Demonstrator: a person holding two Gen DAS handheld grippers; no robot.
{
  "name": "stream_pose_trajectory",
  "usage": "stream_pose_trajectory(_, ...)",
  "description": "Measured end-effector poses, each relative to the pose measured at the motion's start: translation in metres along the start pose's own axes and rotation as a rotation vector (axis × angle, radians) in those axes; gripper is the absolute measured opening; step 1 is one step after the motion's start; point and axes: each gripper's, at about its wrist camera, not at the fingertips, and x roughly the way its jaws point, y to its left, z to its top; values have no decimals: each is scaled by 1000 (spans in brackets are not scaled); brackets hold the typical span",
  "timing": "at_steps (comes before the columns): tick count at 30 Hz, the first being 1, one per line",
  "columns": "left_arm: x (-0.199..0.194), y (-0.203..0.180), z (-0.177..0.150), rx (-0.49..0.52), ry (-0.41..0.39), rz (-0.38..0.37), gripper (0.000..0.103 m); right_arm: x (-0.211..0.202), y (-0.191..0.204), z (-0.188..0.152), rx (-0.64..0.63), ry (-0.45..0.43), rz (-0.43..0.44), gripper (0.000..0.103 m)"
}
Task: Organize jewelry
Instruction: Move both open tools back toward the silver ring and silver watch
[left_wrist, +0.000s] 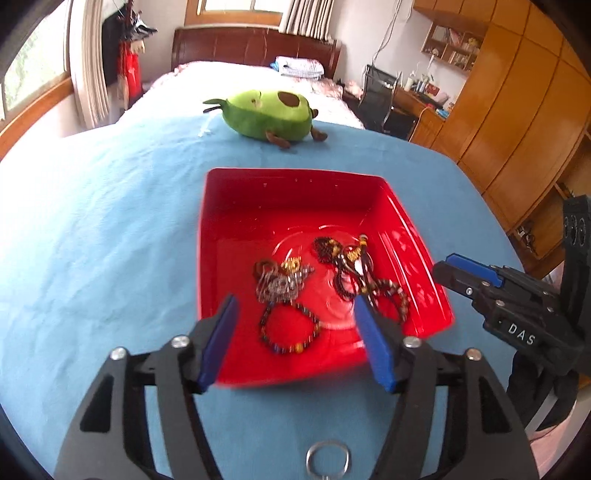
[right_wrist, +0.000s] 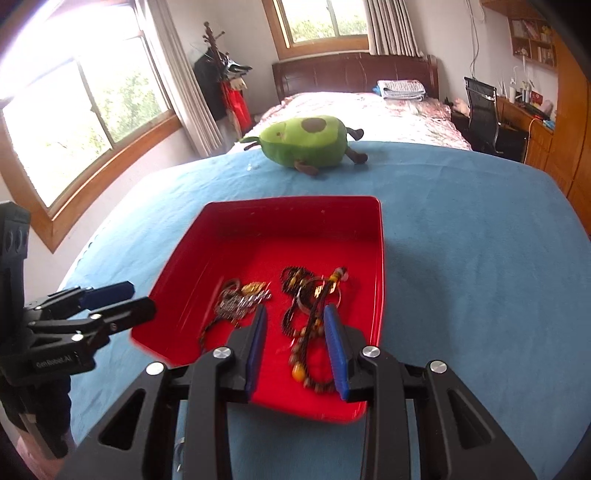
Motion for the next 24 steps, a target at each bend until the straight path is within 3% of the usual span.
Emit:
stream_pose_trajectory(3, -25, -1, -25, -7, -32, 8, 83, -19, 5, -22, -13, 1, 0, 33)
stream_pose_trajectory(8, -59, -7, -68, 3, -78, 57, 90, -43, 13, -60, -31, 8, -1, 40)
stream_pose_trajectory(17, -103, -17, -140, 36, -89, 45, 90, -80, 33, -121, -57, 14, 33, 41)
stream_pose_trajectory(24, -122, -17, -170, 23, -86, 30, 90, -85, 51, -162, -88, 72, 68, 41)
